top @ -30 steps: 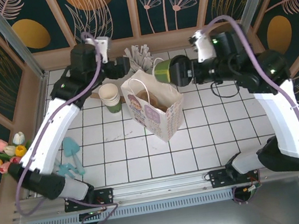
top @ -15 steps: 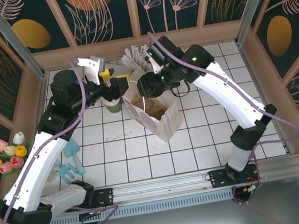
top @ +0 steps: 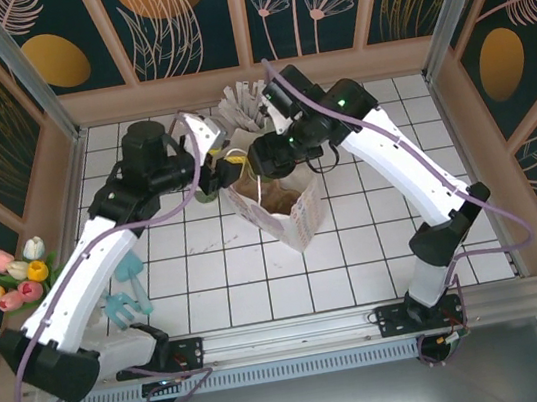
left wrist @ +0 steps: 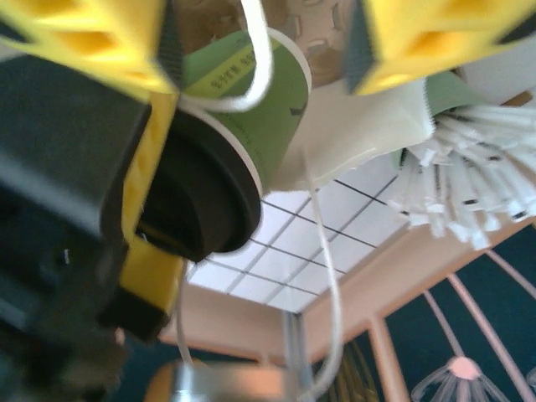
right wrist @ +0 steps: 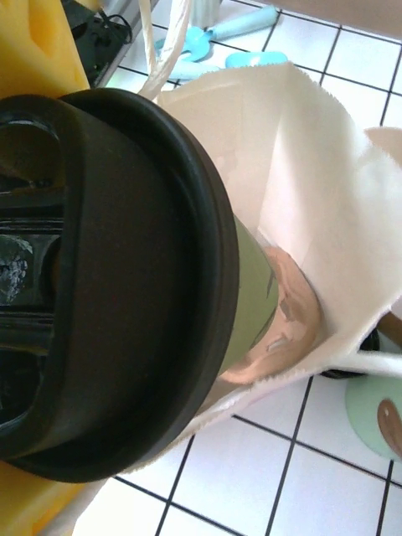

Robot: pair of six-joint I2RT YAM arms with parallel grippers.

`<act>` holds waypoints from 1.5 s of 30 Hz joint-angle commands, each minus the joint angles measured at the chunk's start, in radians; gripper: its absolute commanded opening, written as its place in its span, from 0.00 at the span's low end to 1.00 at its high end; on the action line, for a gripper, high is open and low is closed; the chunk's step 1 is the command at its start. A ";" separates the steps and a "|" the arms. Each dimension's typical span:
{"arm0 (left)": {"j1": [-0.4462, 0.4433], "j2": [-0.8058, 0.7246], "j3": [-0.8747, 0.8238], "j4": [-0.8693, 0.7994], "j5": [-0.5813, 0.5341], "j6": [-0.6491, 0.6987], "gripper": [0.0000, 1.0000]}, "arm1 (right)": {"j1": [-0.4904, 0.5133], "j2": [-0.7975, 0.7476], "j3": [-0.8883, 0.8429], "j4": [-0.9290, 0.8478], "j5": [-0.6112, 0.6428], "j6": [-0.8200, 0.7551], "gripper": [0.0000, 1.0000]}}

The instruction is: Pack the takeout coffee

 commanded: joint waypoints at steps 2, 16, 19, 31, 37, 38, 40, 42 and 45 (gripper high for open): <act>-0.001 -0.027 -0.035 -0.054 0.071 0.144 0.20 | -0.016 -0.048 -0.021 -0.033 -0.028 0.007 0.62; 0.003 -0.163 -0.210 0.091 0.026 0.137 0.05 | -0.008 -0.065 -0.042 0.012 -0.062 0.047 0.62; 0.003 -0.162 -0.213 0.128 0.055 0.120 0.06 | 0.012 -0.056 -0.057 0.071 -0.113 0.054 0.62; 0.002 -0.212 -0.285 0.217 0.057 0.082 0.14 | 0.039 -0.053 -0.187 0.144 -0.115 0.097 0.62; 0.003 -0.293 -0.349 0.222 0.028 0.097 0.17 | 0.035 -0.049 -0.211 0.061 0.088 0.114 0.62; 0.003 -0.303 -0.357 0.221 0.023 0.098 0.18 | 0.038 -0.046 -0.212 0.061 0.084 0.106 0.62; 0.003 -0.317 -0.364 0.223 0.016 0.089 0.19 | 0.057 -0.036 -0.212 0.064 0.087 0.075 0.62; 0.003 -0.319 -0.370 0.232 0.016 0.073 0.29 | 0.082 -0.019 -0.204 0.064 0.095 0.036 0.62; 0.003 -0.305 -0.365 0.240 0.020 0.052 0.57 | 0.098 -0.003 -0.203 0.073 0.111 0.001 0.62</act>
